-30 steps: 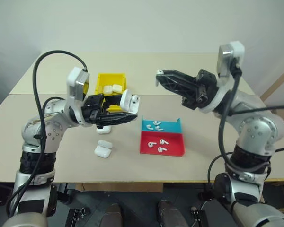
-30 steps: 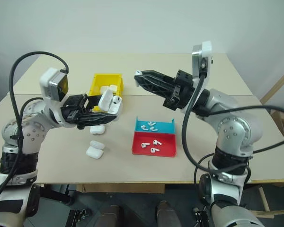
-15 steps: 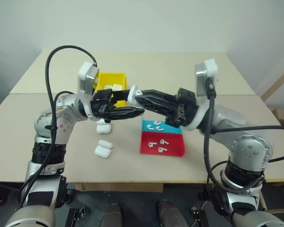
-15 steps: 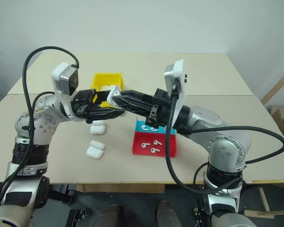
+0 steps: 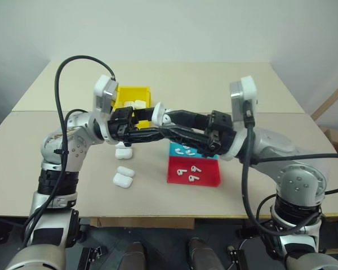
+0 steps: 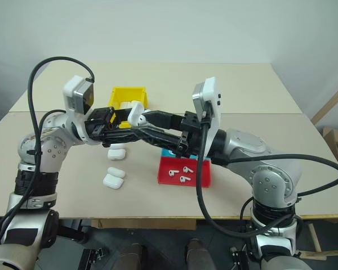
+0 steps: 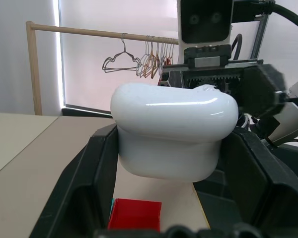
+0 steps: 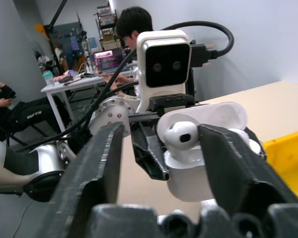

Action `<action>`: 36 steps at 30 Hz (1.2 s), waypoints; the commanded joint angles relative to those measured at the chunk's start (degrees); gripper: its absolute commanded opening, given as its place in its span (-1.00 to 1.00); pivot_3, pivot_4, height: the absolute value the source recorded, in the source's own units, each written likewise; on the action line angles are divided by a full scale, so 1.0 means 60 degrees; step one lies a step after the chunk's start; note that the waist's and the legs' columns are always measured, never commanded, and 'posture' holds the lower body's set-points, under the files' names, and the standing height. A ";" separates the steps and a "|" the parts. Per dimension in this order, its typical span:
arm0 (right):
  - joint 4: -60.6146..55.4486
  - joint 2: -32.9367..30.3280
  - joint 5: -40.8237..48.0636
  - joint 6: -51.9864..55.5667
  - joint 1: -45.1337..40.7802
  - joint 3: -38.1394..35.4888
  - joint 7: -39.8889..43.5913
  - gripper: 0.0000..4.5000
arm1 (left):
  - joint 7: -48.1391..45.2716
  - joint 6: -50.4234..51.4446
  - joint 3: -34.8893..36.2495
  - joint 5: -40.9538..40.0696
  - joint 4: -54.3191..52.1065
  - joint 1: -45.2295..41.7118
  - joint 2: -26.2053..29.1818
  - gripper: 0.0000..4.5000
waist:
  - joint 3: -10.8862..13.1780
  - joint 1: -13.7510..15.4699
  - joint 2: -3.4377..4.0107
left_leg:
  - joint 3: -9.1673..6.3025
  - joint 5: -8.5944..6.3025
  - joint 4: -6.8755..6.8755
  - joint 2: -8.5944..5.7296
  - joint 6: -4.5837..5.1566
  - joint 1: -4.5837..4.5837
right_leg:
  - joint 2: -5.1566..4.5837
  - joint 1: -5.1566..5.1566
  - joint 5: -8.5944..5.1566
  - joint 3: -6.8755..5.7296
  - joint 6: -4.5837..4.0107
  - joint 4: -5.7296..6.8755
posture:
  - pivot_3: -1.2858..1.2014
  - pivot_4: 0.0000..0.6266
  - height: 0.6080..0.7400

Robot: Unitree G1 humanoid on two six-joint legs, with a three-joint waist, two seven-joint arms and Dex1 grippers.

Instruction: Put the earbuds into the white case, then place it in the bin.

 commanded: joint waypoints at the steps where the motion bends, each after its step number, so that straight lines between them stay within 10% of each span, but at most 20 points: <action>1: -0.0259 -0.0438 0.0512 -0.0058 -0.0053 -0.0299 -0.0115 0.47 | -0.0102 -0.0165 0.0268 -0.0162 -0.0178 -0.0175 -0.0004 0.25 | 0.0000 0.0007 0.0000 | 0.0000 0.0000 0.0000 0.0000 0.0000 -0.0001 | -0.0001 0.0000 0.0000 0.0000 0.0000 -0.0001 | 0.03 -0.52 1.00; 10: 0.0468 -0.2095 0.1805 -0.0201 -0.0780 -0.0957 0.0982 0.40 | -0.0222 -0.0317 0.0181 -0.0046 0.0031 -0.0244 -0.0148 0.25 | 0.0001 0.0013 -0.0001 | 0.0001 0.0000 -0.0001 0.0000 0.0001 -0.0005 | -0.0001 0.0005 0.0001 0.0000 -0.0001 -0.0021 | 0.03 -0.52 1.00; 20: 0.4985 -0.3238 -0.2428 -0.3530 -0.3988 0.1554 0.6100 -0.99 | -0.0715 -0.0104 -0.0328 -0.0079 -0.0178 -0.0242 -0.0293 0.25 | 0.0002 -0.0043 0.0000 | 0.0011 -0.0001 -0.0004 0.0002 0.0001 -0.0002 | 0.0001 0.0006 0.0003 0.0004 0.0003 -0.0040 | 0.03 -0.52 1.00; 30: 1.0201 -0.0898 -0.4739 -0.6569 -0.6585 0.2888 0.9661 -0.99 | -0.0307 0.0207 -0.0369 -0.0275 -0.0901 -0.0210 -0.0552 0.25 | 0.0006 -0.0068 0.0007 | 0.0010 -0.0001 -0.0004 0.0003 0.0001 -0.0012 | -0.0001 -0.0002 0.0010 0.0002 -0.0002 -0.0039 | 0.03 -0.52 1.00; 36: 1.0444 -0.0857 -0.3745 -0.6848 -0.6780 0.3598 1.0098 -0.99 | 0.0674 0.0864 -0.0411 -0.0283 -0.1712 -0.0161 -0.0429 0.25 | 0.0009 0.0030 0.0011 | 0.0004 -0.0001 0.0000 0.0002 0.0000 -0.0014 | -0.0005 0.0002 0.0011 -0.0005 -0.0002 -0.0036 | 0.03 -0.52 1.00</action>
